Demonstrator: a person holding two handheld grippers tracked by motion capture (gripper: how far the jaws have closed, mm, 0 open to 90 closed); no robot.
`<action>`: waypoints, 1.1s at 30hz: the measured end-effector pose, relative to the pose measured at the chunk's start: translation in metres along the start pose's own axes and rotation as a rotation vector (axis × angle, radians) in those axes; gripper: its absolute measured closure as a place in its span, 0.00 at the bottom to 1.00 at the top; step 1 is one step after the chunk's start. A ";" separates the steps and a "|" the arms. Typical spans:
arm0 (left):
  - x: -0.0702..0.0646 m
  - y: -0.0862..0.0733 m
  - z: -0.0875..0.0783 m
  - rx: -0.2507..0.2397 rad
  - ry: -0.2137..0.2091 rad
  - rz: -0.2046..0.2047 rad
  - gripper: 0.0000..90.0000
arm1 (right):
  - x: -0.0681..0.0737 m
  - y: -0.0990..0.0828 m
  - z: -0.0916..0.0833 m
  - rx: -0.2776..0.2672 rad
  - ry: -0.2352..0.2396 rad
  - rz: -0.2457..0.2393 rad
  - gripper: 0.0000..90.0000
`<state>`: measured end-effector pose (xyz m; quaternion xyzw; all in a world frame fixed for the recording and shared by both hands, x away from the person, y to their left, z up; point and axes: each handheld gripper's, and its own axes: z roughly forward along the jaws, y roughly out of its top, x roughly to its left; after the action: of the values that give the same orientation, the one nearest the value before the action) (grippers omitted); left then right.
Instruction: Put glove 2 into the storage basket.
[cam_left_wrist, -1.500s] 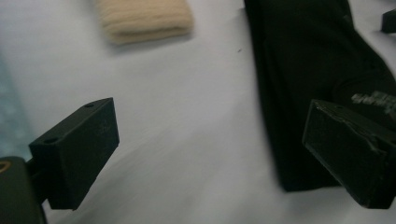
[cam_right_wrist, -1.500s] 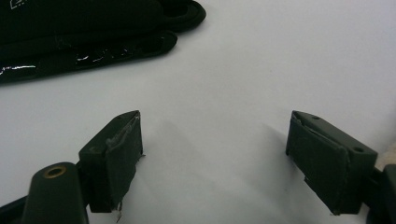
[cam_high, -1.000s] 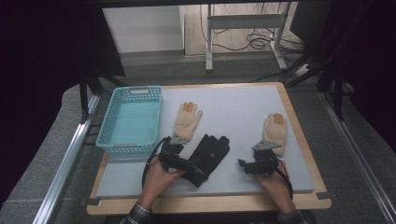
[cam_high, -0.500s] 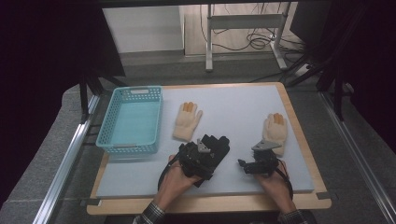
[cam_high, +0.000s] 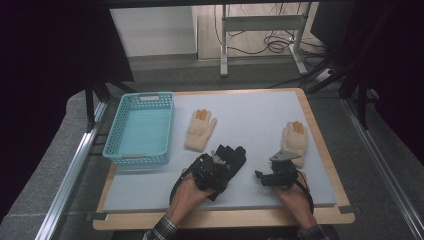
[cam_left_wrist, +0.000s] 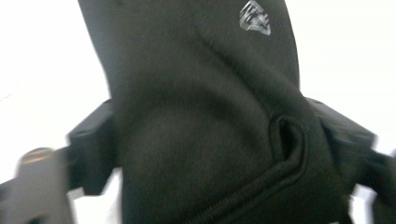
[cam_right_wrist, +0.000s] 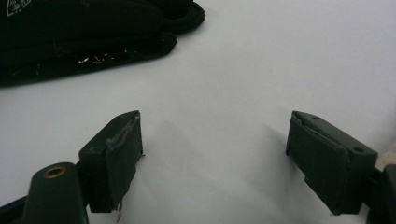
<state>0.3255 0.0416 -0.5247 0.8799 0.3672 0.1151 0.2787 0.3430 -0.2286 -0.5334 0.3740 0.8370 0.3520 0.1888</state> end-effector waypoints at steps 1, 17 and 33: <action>0.005 0.000 -0.002 -0.004 -0.001 -0.004 0.33 | 0.000 0.000 0.000 0.000 0.000 0.000 0.20; 0.034 0.016 -0.030 -0.080 -0.008 -0.046 0.70 | 0.000 0.000 0.000 -0.001 0.000 0.001 0.20; 0.099 0.035 -0.089 -0.127 0.168 -0.129 0.68 | 0.000 0.000 0.000 -0.001 0.001 -0.001 0.20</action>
<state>0.3793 0.1279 -0.4325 0.8223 0.4371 0.1932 0.3089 0.3430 -0.2288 -0.5334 0.3731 0.8373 0.3524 0.1887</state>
